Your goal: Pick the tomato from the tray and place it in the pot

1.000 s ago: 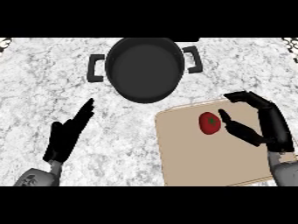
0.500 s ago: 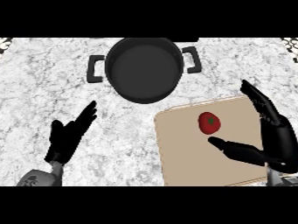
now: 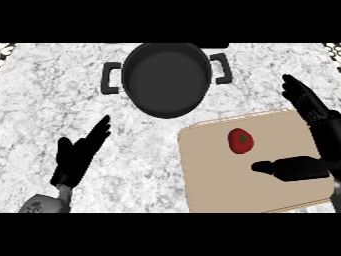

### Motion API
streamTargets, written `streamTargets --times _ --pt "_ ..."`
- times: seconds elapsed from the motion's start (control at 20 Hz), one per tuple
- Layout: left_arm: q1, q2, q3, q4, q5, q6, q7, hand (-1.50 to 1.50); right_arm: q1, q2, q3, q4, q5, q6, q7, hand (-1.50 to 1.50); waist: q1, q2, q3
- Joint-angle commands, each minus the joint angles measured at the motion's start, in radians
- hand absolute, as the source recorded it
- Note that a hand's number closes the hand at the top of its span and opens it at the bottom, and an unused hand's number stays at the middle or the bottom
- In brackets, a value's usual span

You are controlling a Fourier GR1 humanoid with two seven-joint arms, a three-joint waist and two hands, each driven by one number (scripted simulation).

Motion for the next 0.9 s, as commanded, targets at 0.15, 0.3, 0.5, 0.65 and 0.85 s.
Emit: streamTargets --times 0.15,0.3,0.5,0.65,0.85 --pt "-0.003 0.005 0.021 0.032 -0.001 -0.045 -0.031 0.00 -0.123 0.021 0.064 0.203 -0.042 0.127 0.146 -1.50 0.014 0.005 0.001" --pt "0.000 -0.004 0.031 0.050 0.010 -0.050 -0.033 0.00 -0.115 -0.027 0.113 0.253 -0.047 0.247 0.155 -1.50 0.012 0.006 0.001" --pt "-0.029 -0.025 0.043 0.051 -0.026 -0.047 -0.011 0.00 -0.104 0.015 0.101 0.384 0.023 0.289 0.043 -1.50 0.002 0.002 0.001" --pt "0.040 -0.029 0.057 -0.016 -0.031 -0.051 -0.006 0.00 -0.112 0.057 0.102 0.421 0.123 0.258 0.036 -1.50 0.002 0.001 0.001" --pt "0.010 -0.046 0.076 0.062 -0.073 -0.066 -0.043 0.00 -0.096 0.029 -0.006 0.485 0.130 0.283 -0.105 -1.50 -0.001 0.002 0.001"
